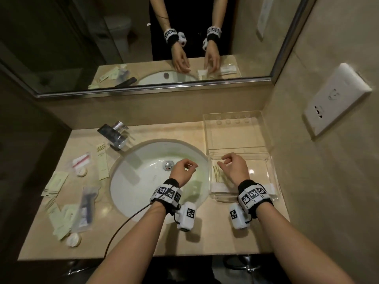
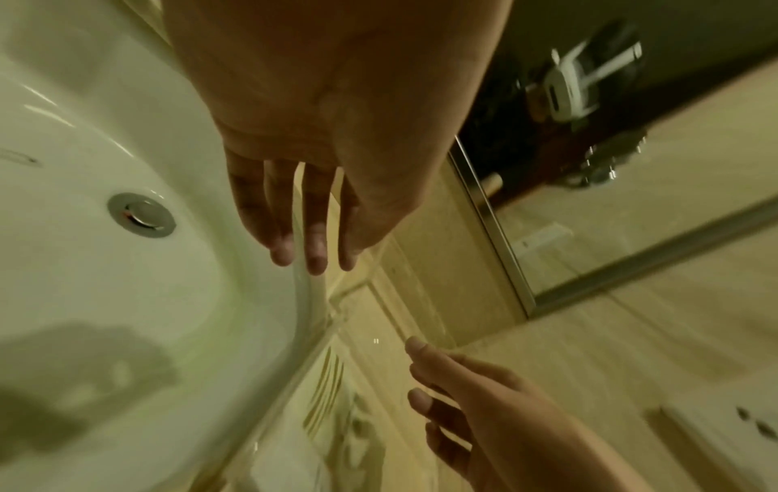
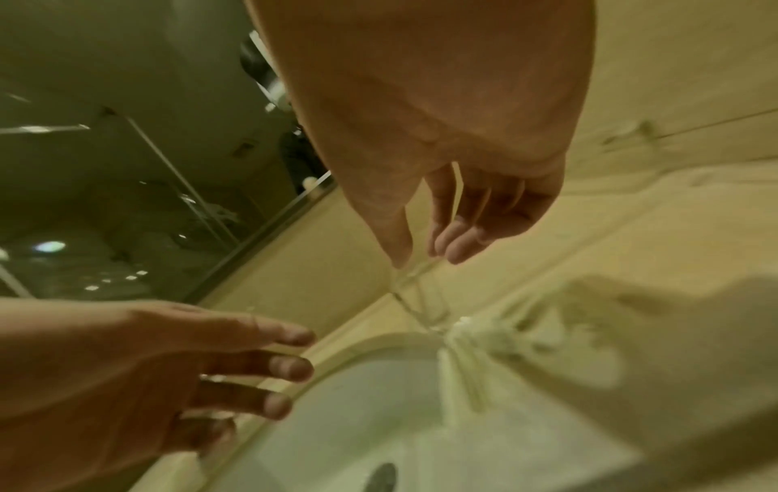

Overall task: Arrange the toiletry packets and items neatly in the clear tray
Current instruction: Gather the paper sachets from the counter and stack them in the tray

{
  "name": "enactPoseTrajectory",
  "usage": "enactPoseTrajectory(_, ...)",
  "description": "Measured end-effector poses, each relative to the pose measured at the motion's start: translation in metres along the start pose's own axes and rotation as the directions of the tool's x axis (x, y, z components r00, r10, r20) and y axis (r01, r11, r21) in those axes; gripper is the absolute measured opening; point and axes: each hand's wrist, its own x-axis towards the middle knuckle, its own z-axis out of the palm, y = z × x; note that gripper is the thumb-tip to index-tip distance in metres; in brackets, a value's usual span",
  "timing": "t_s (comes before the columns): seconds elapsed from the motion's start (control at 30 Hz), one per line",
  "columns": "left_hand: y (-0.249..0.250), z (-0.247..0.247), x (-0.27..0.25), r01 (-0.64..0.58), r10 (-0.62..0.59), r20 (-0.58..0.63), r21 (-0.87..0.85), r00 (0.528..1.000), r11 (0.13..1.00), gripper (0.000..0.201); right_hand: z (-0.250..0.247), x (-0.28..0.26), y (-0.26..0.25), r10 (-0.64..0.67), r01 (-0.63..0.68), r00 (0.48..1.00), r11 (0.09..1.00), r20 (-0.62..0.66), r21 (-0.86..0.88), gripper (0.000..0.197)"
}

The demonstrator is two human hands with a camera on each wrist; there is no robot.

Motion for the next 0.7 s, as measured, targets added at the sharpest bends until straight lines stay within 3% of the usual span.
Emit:
enactPoseTrajectory(0.2,-0.035,-0.078,-0.019,0.083,-0.115,-0.198,-0.163,0.973,0.983,0.016,0.058,-0.014,-0.092,-0.156,0.134,0.972,0.982,0.178,0.132,0.01)
enactPoseTrajectory(0.37,-0.089,-0.16,-0.045,0.141,-0.211,-0.322,-0.228,0.923,0.963,0.018,0.136,-0.035,-0.16,-0.313,0.285,0.874,0.95,0.371,0.129,0.006)
enactPoseTrajectory(0.53,-0.15,-0.238,-0.071,0.237,-0.357,-0.443,-0.304,0.823,0.923,0.008,0.215,-0.055,-0.217,-0.334,0.331,0.79,0.938,0.515,0.1,0.009)
enactPoseTrajectory(0.7,-0.21,-0.304,-0.089,0.339,-0.442,-0.487,-0.289,0.753,0.895,0.005,0.287,-0.061,-0.255,-0.306,0.361,0.765,0.932,0.567,0.017,0.012)
